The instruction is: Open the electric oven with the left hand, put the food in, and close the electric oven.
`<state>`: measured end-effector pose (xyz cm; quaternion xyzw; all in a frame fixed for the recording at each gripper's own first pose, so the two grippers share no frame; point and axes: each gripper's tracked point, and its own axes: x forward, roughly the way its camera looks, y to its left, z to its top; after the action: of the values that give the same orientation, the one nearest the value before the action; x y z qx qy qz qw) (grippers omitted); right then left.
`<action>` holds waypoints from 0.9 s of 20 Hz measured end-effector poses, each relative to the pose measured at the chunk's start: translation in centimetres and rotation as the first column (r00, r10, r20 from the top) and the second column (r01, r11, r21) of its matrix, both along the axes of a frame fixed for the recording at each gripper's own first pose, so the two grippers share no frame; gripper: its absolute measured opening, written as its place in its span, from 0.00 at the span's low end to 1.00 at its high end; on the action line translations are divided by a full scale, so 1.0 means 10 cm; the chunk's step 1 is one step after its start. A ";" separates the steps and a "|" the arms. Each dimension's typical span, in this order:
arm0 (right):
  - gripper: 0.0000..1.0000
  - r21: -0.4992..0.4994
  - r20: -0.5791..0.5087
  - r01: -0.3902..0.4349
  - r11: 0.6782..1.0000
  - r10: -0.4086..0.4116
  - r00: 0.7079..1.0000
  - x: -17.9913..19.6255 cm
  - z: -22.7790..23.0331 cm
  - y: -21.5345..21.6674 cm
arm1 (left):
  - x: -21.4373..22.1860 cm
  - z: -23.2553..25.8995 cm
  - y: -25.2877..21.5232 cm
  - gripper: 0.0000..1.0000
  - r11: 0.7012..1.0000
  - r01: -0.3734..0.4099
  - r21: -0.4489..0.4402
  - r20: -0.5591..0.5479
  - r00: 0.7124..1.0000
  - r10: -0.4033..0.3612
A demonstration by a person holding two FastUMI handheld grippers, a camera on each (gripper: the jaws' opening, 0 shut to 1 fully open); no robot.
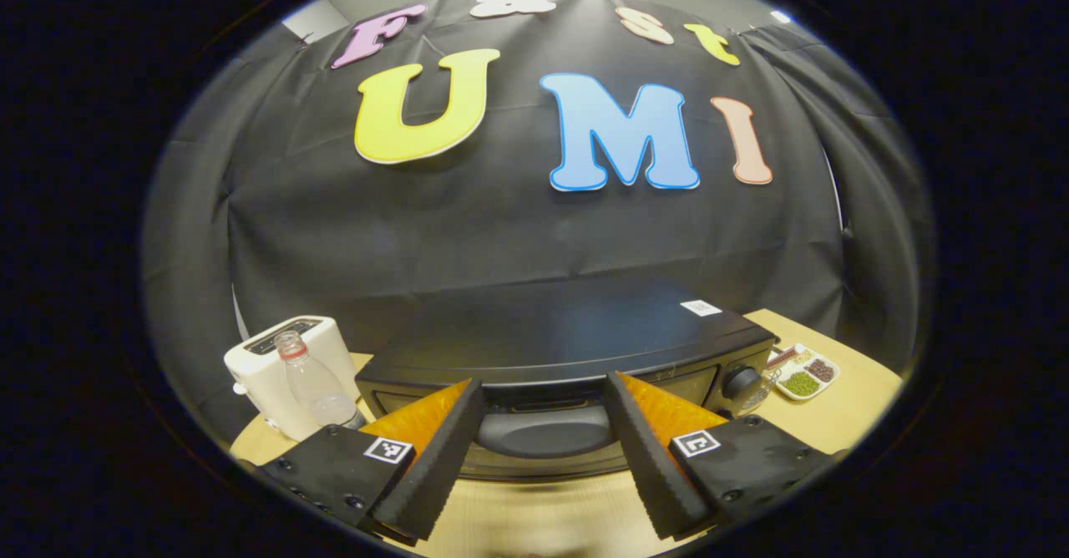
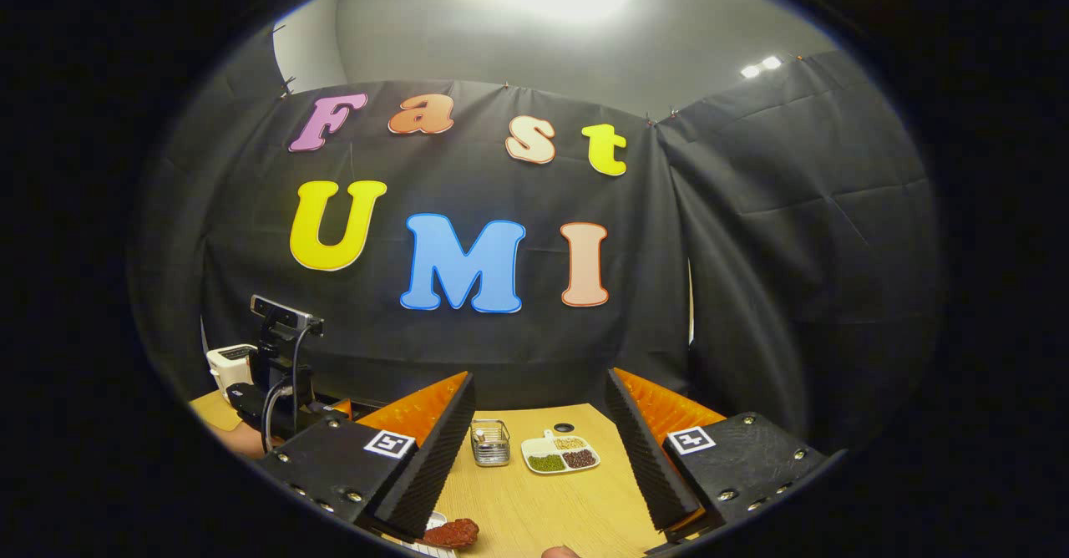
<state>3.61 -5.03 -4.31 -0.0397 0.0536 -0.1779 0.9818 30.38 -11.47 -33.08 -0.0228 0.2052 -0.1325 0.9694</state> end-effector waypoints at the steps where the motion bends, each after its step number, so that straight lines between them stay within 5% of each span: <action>1: 0.94 -0.003 0.000 -0.002 1.000 0.002 1.000 0.00 0.00 0.00 | -0.02 -0.03 -0.01 1.00 1.000 -0.001 0.003 -0.008 1.000 0.001; 18: 0.94 0.013 0.013 -0.074 0.997 0.074 0.997 -0.09 0.01 0.14 | -0.55 -0.06 0.09 1.00 1.000 -0.006 0.011 -0.023 1.000 0.006</action>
<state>2.75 -3.62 -4.21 -0.0337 0.0472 -0.1412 0.9883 24.87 -10.62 -33.65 -0.0194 0.2171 -0.1283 0.9675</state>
